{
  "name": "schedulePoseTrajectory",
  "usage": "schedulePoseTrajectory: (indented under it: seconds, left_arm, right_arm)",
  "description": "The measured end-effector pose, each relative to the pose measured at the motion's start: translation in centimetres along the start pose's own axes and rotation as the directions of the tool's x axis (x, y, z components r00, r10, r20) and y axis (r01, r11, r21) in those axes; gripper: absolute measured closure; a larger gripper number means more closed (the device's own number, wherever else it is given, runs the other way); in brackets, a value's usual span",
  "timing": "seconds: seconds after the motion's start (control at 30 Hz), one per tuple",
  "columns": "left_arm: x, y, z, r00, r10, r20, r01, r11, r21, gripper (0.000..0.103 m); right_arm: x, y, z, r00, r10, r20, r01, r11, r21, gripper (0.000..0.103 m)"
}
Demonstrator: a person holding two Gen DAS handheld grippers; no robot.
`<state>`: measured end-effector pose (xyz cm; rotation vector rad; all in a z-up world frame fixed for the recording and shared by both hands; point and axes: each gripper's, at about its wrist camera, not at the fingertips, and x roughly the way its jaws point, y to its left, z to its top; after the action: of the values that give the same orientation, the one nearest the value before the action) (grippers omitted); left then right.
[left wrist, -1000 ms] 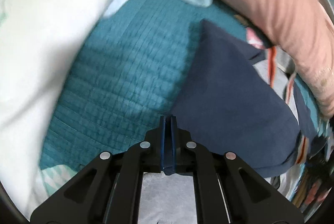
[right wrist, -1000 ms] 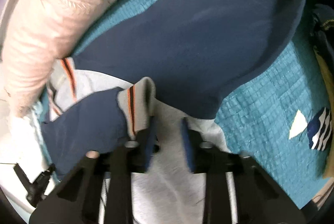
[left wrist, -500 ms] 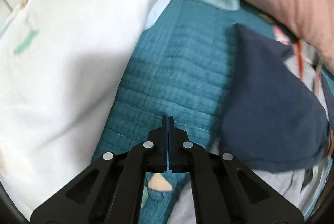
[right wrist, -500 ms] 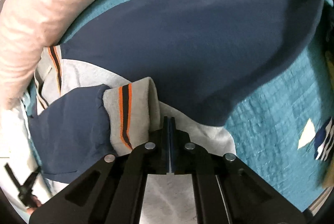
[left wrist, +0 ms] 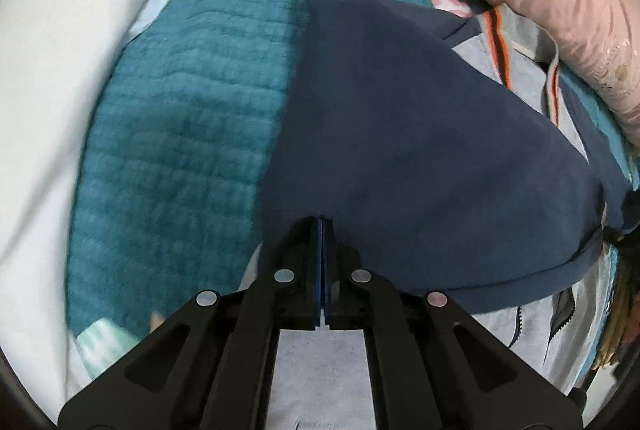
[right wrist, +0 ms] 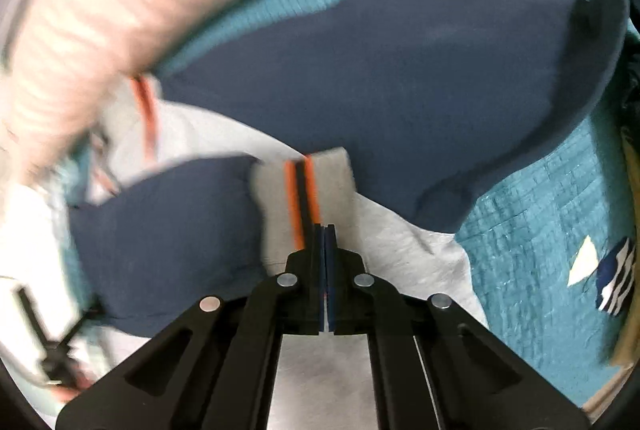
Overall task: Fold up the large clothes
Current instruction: 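Grasp the other navy sleeve's striped cuff with the right tool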
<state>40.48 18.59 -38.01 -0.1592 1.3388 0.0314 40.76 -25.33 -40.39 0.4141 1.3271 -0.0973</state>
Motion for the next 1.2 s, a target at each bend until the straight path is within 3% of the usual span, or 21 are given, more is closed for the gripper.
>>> schedulePoseTrajectory:
  seconds: [0.1,0.2,0.27,0.37,0.5,0.73,0.77,0.8,0.87,0.93,1.0,1.07,1.2]
  left_arm:
    - [-0.8,0.5,-0.4,1.0,0.031,0.0,-0.031,0.999,0.028,0.103]
    - [-0.9,0.6,-0.8,0.999,0.049,0.004,-0.05,0.998,0.03,0.103]
    - [0.4,1.0,-0.9,0.999,0.04,-0.011,-0.04,0.999,0.009,0.102]
    - [0.9,1.5,-0.5,1.0,0.001,-0.017,-0.002,0.999,-0.044,0.101]
    - [-0.3,1.8,-0.5,1.0,0.006,-0.007,-0.006,0.999,-0.043,0.102]
    - [-3.9,0.5,-1.9,1.0,0.017,0.001,-0.017,0.999,-0.044,0.099]
    - [-4.8,0.2,-2.1,1.0,0.022,0.01,-0.021,0.999,-0.041,0.09]
    - [-5.3,0.2,-2.4,1.0,0.024,0.016,-0.023,0.999,-0.04,0.073]
    - [-7.5,-0.3,-3.2,0.998,0.026,0.055,-0.024,0.999,-0.035,0.055]
    - [-9.2,-1.2,-4.0,0.996,0.016,0.088,-0.014,1.0,-0.027,0.055]
    - [-10.9,-2.1,-4.9,0.995,0.001,0.103,0.001,1.0,-0.022,0.055]
    - [-12.3,-3.2,-5.3,0.992,0.001,0.122,0.0,1.0,-0.01,0.053]
    - [-15.0,-6.9,-6.7,0.988,0.003,0.156,-0.007,1.0,0.03,0.051]
  right_arm:
    - [0.2,-0.1,0.0,1.0,0.02,-0.005,-0.02,1.0,0.015,0.103]
    - [-1.6,-1.0,-0.3,0.999,-0.032,0.022,0.033,0.999,-0.003,0.103]
    - [0.5,-1.9,-0.2,0.999,-0.029,-0.039,0.029,1.0,0.012,0.103]
    - [1.9,-2.2,0.1,0.999,-0.03,-0.044,0.031,0.999,0.019,0.103]
    - [0.4,-1.8,0.6,0.997,-0.047,-0.055,0.048,0.999,0.011,0.103]
    - [-3.9,0.3,-0.9,1.0,0.025,-0.011,-0.026,0.999,-0.038,0.102]
    - [-4.8,0.8,-1.3,0.999,0.051,-0.005,-0.051,0.997,-0.058,0.101]
    - [-5.5,1.1,-1.5,0.998,0.061,0.0,-0.061,0.996,-0.071,0.099]
    - [-7.4,2.0,-2.3,0.998,0.067,0.02,-0.064,0.992,-0.107,0.098]
    - [-9.0,2.2,-2.8,0.996,0.083,0.022,-0.08,0.989,-0.123,0.087]
    - [-11.1,1.5,-3.6,0.995,0.095,0.037,-0.089,0.988,-0.122,0.041]
    - [-14.3,0.3,-4.5,0.991,0.094,0.099,-0.084,0.991,-0.106,0.028]
    - [-17.5,-1.3,-5.5,0.985,0.126,0.115,-0.115,0.988,-0.1,0.026]
